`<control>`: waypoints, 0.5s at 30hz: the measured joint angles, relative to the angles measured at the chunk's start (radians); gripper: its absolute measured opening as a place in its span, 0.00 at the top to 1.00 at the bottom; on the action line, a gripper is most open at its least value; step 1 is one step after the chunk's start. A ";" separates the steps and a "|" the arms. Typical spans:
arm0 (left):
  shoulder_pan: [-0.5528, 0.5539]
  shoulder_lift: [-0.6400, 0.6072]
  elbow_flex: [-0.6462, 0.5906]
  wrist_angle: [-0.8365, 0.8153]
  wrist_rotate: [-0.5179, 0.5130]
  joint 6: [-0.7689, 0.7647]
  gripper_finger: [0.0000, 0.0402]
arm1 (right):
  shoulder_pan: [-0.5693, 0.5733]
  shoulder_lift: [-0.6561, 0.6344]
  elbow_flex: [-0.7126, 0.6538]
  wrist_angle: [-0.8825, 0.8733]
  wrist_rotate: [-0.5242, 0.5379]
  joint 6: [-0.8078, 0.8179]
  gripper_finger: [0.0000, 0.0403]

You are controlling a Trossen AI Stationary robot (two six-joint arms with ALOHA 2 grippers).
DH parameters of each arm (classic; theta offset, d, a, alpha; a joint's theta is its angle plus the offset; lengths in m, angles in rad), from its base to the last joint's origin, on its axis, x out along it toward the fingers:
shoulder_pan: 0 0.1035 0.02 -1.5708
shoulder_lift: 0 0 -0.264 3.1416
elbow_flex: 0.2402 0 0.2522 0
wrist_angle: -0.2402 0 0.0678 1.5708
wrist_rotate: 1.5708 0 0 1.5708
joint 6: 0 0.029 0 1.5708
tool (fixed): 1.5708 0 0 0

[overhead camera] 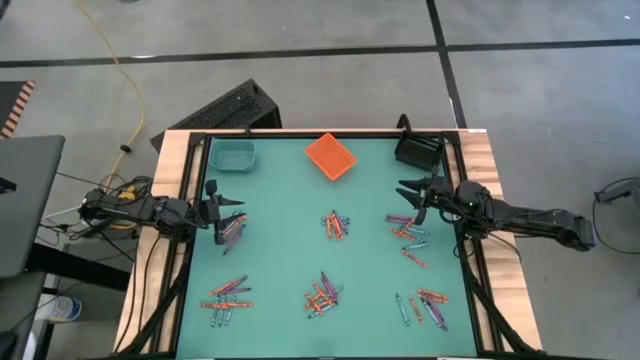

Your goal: Sort crayons

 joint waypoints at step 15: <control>0.000 0.000 0.000 0.000 0.000 0.000 0.67 | 0.015 0.000 0.000 0.053 0.000 0.141 0.68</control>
